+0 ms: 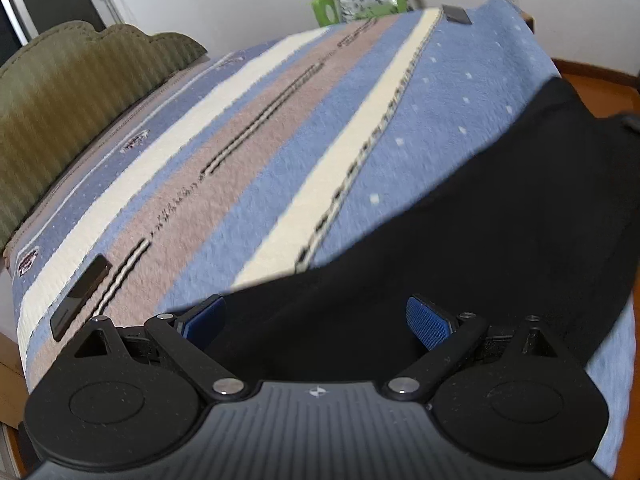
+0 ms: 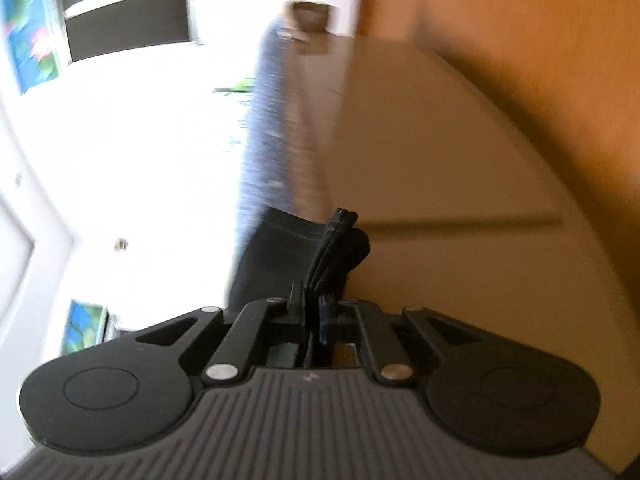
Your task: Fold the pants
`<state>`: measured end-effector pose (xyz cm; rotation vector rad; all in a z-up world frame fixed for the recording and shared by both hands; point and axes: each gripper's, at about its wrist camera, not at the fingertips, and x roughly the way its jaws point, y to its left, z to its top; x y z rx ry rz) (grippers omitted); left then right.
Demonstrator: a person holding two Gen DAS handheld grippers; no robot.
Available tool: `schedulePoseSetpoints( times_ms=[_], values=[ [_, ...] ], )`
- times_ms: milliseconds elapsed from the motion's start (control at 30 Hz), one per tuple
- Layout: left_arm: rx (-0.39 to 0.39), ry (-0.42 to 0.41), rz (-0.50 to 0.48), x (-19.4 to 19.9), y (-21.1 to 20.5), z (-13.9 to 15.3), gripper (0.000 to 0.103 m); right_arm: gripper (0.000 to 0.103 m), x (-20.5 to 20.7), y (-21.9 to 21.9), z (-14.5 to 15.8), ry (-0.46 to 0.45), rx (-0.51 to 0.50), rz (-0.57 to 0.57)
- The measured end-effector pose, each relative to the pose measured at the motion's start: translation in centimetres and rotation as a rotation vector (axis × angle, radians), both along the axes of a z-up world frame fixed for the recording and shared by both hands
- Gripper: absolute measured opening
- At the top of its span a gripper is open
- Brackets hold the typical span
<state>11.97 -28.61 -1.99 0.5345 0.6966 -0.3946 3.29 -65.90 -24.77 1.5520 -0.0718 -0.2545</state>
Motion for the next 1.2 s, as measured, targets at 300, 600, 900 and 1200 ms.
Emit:
schedulePoseSetpoints(
  times_ms=[300,600,900,1200],
  values=[
    [0.125,-0.065,-0.253,-0.6,-3.6,-1.6,0.097,0.008,-0.6,-1.4,10.6,-0.005,-0.248,0.077],
    [-0.04,0.101,-0.558,2.3,-2.0,-2.8,0.097,0.008,0.3,1.4,15.1,-0.053,-0.327,0.164],
    [-0.087,0.165,-0.612,4.4,-0.7,-2.7,0.098,0.008,2.8,5.6,21.0,-0.046,-0.471,0.292],
    [-0.11,0.159,-0.188,6.1,8.0,1.1,0.098,0.008,5.6,12.0,25.9,-0.034,-0.636,0.429]
  ],
)
